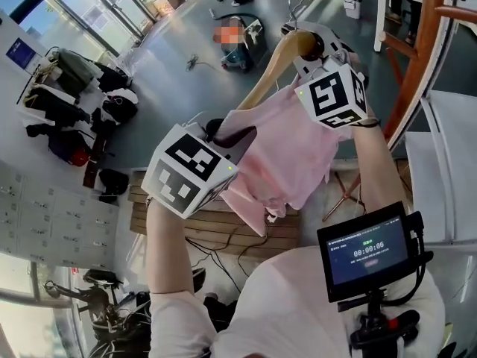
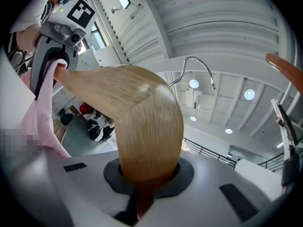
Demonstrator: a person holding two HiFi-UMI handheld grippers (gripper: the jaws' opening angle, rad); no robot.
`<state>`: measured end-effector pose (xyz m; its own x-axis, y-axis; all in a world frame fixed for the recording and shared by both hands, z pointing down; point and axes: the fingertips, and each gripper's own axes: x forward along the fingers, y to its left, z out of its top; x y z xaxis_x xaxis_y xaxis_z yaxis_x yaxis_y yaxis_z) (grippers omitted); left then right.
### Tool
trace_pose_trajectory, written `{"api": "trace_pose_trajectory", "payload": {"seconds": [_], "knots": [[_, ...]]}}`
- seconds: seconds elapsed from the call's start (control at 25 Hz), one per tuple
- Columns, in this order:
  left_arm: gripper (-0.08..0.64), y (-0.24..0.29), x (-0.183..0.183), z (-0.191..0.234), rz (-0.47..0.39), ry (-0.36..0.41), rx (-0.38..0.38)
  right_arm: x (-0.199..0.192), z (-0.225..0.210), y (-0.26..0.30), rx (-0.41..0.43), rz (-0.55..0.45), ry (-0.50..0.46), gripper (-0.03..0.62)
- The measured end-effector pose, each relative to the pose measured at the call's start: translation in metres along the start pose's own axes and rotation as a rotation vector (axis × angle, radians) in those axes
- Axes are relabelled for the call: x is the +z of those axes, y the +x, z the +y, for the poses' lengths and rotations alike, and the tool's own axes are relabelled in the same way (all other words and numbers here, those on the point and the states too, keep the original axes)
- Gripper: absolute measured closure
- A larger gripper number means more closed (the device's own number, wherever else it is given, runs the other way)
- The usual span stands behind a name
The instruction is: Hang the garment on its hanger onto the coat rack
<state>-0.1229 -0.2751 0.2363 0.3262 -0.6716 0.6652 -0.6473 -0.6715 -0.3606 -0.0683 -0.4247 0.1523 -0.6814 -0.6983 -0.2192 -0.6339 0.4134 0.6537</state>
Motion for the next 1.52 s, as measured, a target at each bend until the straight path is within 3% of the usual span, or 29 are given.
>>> {"api": "trace_pose_trajectory", "payload": {"seconds": [0.32, 0.52, 0.8, 1.08, 1.32, 1.52], "knots": [[0.494, 0.013, 0.022, -0.026, 0.013, 0.083, -0.008, -0.017, -0.03, -0.035, -0.131, 0.015, 0.033, 0.566], [0.492, 0.031, 0.016, -0.052, 0.055, 0.139, -0.011, -0.044, -0.024, -0.061, -0.168, 0.019, 0.075, 0.566], [0.492, 0.036, 0.034, -0.082, 0.11, 0.167, 0.014, -0.053, -0.039, -0.091, -0.195, -0.029, 0.126, 0.566], [0.491, 0.054, 0.023, -0.088, 0.168, 0.166, -0.009, -0.089, -0.023, -0.093, -0.168, 0.031, 0.192, 0.566], [0.491, 0.06, 0.021, -0.09, 0.187, 0.167, -0.017, -0.096, -0.021, -0.091, -0.184, 0.027, 0.219, 0.565], [0.491, 0.065, 0.019, -0.096, 0.167, 0.157, -0.037, -0.097, -0.025, -0.099, -0.255, 0.012, 0.224, 0.547]]}}
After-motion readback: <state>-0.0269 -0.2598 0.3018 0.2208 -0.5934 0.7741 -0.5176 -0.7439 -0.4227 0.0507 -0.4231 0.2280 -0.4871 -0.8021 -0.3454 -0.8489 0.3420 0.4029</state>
